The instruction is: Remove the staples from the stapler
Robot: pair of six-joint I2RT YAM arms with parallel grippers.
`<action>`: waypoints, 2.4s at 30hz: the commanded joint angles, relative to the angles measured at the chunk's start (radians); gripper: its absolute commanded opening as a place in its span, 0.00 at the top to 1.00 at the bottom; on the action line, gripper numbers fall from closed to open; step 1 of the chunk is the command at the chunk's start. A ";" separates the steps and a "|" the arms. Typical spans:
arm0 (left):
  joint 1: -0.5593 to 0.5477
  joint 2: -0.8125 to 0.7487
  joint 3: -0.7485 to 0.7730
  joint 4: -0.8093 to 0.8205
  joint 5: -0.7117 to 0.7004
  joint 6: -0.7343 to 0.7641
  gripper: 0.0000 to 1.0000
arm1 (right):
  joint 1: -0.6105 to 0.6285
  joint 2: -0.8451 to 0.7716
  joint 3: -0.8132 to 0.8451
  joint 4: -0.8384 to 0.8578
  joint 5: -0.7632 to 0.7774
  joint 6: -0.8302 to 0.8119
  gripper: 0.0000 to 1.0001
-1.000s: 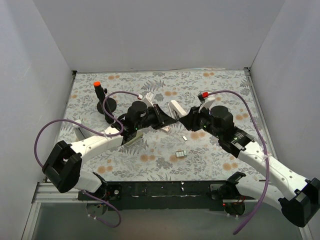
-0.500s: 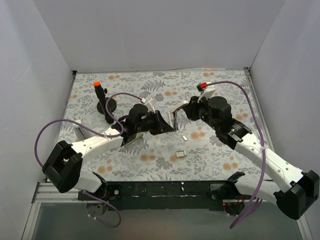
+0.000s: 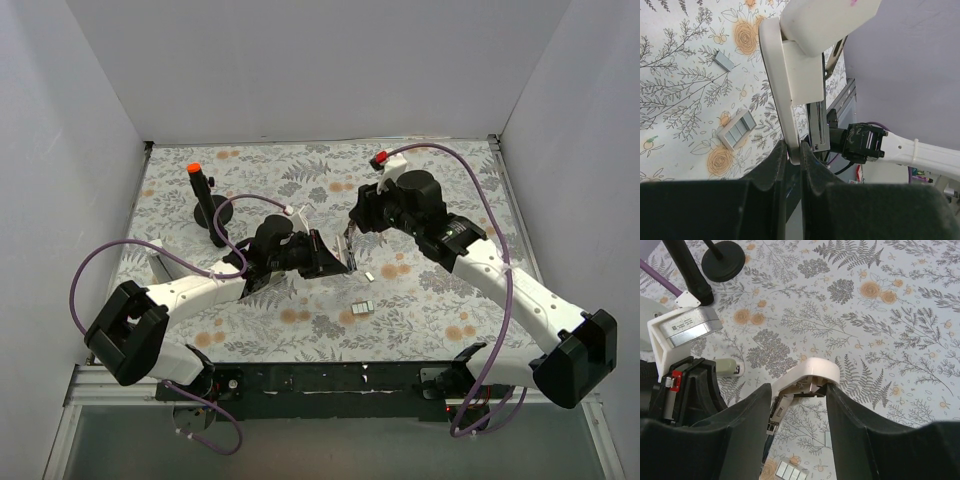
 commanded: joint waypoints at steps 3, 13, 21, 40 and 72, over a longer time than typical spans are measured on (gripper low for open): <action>-0.008 -0.026 0.012 0.089 0.082 -0.026 1.00 | -0.018 0.005 0.086 -0.117 -0.069 0.035 0.40; 0.005 -0.019 0.044 0.120 0.053 -0.165 1.00 | -0.020 -0.101 0.038 -0.158 -0.046 0.216 0.18; 0.005 -0.044 0.050 0.117 0.028 -0.191 1.00 | -0.020 -0.138 -0.061 -0.121 -0.081 0.235 0.23; 0.005 -0.045 0.062 0.109 0.005 -0.230 1.00 | 0.074 -0.054 -0.115 -0.011 -0.014 0.301 0.44; 0.025 -0.260 0.111 -0.432 -0.329 0.170 0.02 | -0.372 0.192 -0.111 0.041 0.138 -0.050 0.99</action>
